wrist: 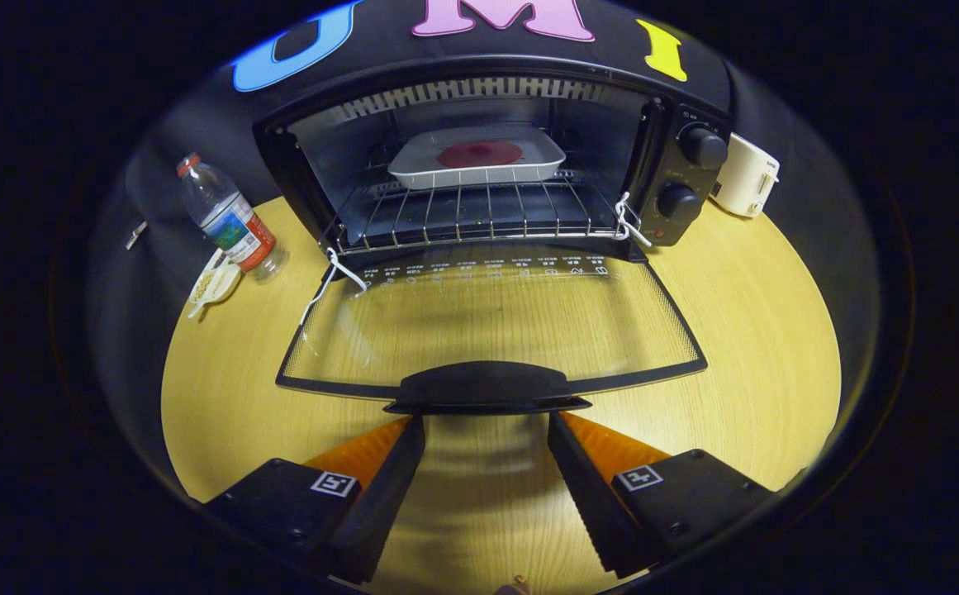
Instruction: Open the toaster oven, put the food inside, and close the toaster oven door.
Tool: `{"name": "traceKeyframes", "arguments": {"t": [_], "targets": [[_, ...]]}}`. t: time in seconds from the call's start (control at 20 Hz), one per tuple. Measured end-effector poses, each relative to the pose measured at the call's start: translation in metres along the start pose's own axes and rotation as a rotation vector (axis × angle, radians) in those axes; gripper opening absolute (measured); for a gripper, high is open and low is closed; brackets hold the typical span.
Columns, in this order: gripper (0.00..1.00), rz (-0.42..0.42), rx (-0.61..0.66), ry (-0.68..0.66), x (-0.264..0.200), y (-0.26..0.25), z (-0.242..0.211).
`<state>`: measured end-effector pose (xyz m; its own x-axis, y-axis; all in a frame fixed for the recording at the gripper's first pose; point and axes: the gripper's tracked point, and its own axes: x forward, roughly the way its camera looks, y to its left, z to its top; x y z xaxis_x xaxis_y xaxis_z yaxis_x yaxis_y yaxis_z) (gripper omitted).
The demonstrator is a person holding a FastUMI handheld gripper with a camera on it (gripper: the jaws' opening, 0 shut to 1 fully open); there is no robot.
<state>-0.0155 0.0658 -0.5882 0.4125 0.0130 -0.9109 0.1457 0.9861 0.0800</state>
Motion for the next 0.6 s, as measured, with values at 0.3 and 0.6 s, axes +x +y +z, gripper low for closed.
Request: {"name": "traceKeyframes", "arguments": {"t": [0.3,0.6], "targets": [[0.97,0.046,0.04,-0.08,-0.038,0.006,0.023],[0.99,0.085,0.078,-0.23,-0.077,0.007,0.06]]}}
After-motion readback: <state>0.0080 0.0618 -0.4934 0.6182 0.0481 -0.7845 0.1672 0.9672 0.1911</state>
